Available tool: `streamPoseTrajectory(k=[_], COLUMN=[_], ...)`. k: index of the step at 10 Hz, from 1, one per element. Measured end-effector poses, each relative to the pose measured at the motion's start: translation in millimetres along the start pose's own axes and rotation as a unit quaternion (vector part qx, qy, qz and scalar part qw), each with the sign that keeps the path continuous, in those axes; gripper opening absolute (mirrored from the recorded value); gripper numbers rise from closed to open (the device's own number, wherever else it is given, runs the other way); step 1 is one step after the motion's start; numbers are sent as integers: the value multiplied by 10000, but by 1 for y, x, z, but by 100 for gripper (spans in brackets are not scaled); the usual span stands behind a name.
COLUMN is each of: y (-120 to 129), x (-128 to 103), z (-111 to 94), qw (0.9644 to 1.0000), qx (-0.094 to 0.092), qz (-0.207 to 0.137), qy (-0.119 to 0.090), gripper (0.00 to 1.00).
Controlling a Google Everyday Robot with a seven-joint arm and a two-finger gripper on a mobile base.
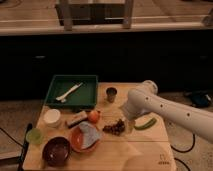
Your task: Place grapes in table surface
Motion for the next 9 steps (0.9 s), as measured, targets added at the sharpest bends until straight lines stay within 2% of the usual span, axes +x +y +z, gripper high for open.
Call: streamPoseTrajectory(k=[9], y=[-7], x=[-5], z=[17], qw=[9997], qx=[-84], qz=[-92], qy=[-228], gripper=[80])
